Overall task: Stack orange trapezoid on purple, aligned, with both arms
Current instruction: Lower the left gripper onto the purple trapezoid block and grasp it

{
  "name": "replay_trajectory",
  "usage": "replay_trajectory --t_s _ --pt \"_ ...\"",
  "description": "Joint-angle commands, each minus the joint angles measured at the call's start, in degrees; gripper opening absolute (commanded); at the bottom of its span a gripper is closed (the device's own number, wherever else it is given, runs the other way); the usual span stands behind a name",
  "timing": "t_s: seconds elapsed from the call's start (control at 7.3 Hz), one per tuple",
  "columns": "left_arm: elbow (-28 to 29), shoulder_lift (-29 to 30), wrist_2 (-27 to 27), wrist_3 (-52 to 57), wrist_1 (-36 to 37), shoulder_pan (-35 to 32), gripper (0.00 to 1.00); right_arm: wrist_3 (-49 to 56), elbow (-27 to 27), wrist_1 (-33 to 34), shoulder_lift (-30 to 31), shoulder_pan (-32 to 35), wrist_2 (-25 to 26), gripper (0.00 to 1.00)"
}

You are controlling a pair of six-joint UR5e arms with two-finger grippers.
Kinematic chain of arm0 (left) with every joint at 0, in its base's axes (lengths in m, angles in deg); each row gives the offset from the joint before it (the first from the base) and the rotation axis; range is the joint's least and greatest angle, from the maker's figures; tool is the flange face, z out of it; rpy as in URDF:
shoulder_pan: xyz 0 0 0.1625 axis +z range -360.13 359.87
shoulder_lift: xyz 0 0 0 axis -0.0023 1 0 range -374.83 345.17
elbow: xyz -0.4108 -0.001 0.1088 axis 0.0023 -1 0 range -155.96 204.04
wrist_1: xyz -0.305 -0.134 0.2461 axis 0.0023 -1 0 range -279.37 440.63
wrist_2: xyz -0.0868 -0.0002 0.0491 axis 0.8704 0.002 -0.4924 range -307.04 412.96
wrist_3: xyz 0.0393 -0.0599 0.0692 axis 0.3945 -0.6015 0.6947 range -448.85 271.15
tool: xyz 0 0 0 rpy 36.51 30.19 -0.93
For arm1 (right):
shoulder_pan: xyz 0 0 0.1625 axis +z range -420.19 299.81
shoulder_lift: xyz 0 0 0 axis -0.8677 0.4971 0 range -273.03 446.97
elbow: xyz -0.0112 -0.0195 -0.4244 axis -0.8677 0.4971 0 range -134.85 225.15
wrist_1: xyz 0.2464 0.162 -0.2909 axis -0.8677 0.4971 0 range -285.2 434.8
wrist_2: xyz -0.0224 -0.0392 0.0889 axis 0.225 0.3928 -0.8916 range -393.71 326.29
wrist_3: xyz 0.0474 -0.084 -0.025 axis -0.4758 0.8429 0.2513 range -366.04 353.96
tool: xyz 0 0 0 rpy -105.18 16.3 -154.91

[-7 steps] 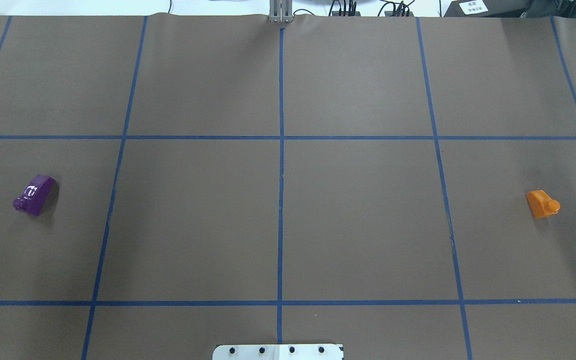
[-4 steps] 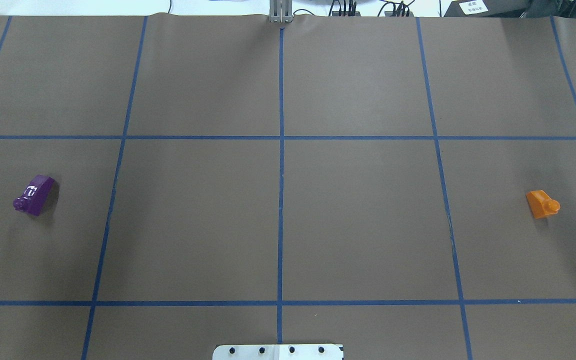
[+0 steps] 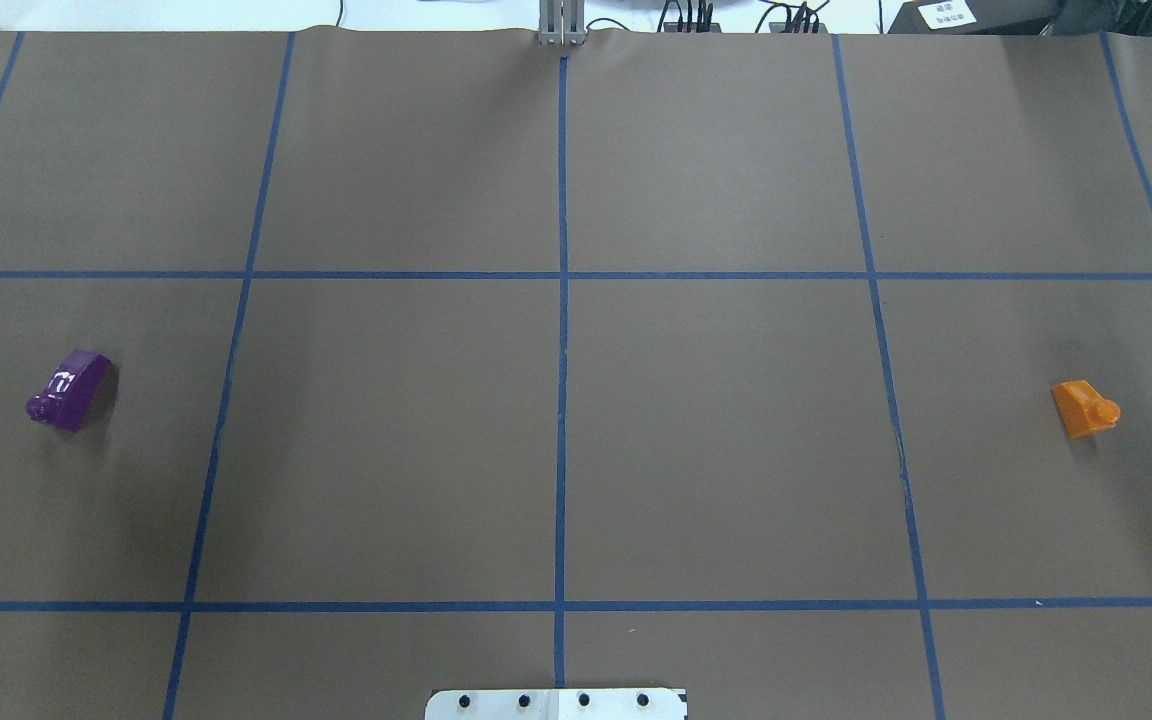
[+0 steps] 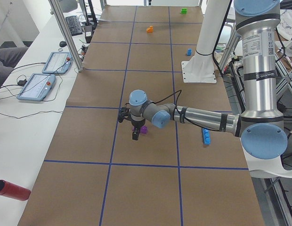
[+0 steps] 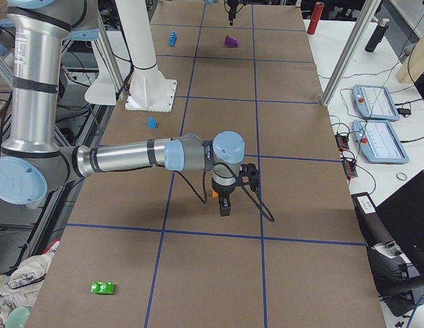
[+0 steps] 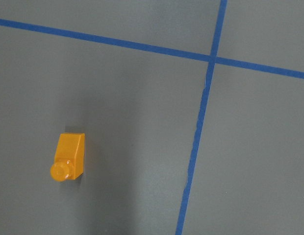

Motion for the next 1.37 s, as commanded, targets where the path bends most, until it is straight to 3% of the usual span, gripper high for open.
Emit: replay_trajectory --t_s 0.0,0.27,0.41,0.68,0.96,1.23 --pt "2.05 1.95 -3.38 -3.97 -2.98 7.03 1.0 0.0 0.0 -0.01 0.0 0.0 0.05 1.0" --pt "4.43 4.42 -3.94 -3.97 -2.98 8.81 0.99 0.0 0.0 -0.01 0.0 0.0 -0.03 1.0" --pt "4.78 4.86 -3.94 -3.97 -2.98 9.77 0.81 0.0 0.0 -0.01 0.0 0.0 -0.03 1.0" --pt "4.53 4.87 -3.85 -4.15 -2.98 9.86 0.02 0.0 -0.09 -0.01 0.0 0.0 -0.03 1.0" --pt "3.91 4.78 -3.94 -4.15 -2.98 9.78 0.0 0.0 -0.09 -0.01 0.0 0.0 -0.03 1.0" --pt "-2.2 4.87 -3.24 -6.59 0.16 9.78 0.0 0.0 -0.17 -0.01 0.0 0.0 -0.03 1.0"
